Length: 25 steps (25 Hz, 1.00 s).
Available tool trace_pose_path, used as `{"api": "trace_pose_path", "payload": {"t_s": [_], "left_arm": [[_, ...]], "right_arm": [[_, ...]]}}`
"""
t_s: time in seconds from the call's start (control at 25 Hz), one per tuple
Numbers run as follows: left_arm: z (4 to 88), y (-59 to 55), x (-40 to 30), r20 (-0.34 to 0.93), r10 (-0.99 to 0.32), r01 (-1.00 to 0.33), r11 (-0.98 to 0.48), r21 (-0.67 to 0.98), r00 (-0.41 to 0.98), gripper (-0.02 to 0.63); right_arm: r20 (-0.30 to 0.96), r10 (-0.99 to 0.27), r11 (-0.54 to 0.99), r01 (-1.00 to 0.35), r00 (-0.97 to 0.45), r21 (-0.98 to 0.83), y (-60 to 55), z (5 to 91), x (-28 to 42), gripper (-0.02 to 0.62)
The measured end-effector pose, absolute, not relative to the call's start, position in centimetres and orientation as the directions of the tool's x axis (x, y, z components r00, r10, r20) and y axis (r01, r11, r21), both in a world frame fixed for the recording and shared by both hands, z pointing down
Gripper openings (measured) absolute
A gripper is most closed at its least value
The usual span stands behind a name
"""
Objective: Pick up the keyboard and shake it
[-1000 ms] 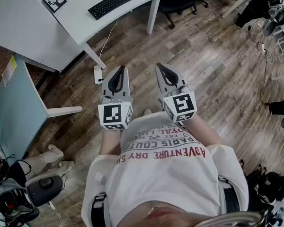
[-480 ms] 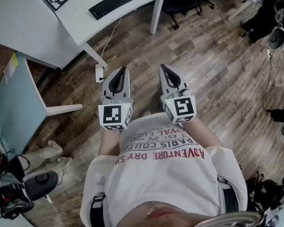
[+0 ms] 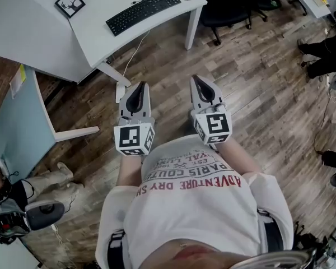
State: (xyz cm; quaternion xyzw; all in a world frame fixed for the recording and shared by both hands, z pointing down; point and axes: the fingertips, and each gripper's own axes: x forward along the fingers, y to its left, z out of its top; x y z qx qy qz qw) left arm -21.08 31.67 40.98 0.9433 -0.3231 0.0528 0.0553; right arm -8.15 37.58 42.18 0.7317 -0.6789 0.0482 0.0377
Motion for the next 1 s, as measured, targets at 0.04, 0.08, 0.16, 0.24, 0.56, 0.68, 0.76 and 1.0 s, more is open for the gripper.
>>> {"api": "trace_pose_path", "payload": {"t_s": [0.04,0.08,0.16,0.24,0.56,0.68,0.76,1.0], "left_arm": [[41.0,31.1,-19.9,0.137,-0.608,-0.621,-0.78,0.077,0.782,0.031],[41.0,30.7,-18.7,0.139,-0.611,-0.624,-0.777,0.083,0.78,0.031],[40.9,29.8,-16.2,0.142,-0.614,-0.628,-0.774,0.085,0.776,0.031],[40.6,28.9,-13.7,0.145,-0.621,-0.634,-0.77,0.073,0.77,0.031],[40.1,25.7,-5.4,0.131,-0.65,-0.662,-0.743,0.098,0.748,0.031],[40.3,25.0,-3.1,0.128,-0.649,-0.662,-0.74,0.122,0.75,0.031],[40.9,24.4,-1.9,0.144,-0.646,-0.662,-0.739,0.127,0.75,0.031],[42.8,20.0,-1.7,0.184,-0.679,-0.703,-0.694,0.154,0.711,0.031]], "right_arm": [[0.129,-0.989,-0.074,-0.997,0.071,-0.017,37.0,42.4,-6.8,0.025],[0.134,-0.988,-0.073,-0.997,0.07,-0.024,36.4,42.5,-5.4,0.025],[0.143,-0.988,-0.071,-0.997,0.065,-0.037,35.3,42.6,-2.7,0.025],[0.148,-0.988,-0.063,-0.997,0.054,-0.052,34.1,42.7,-0.2,0.025],[0.125,-0.992,-0.032,-0.992,0.017,-0.118,30.5,41.7,9.0,0.025],[0.107,-0.994,-0.019,-0.996,0.009,-0.089,29.4,41.2,11.3,0.025],[0.114,-0.993,-0.014,-0.997,0.005,-0.082,28.4,41.4,12.5,0.025],[0.165,-0.986,0.017,-0.996,-0.031,-0.088,24.1,43.2,13.6,0.025]]}}
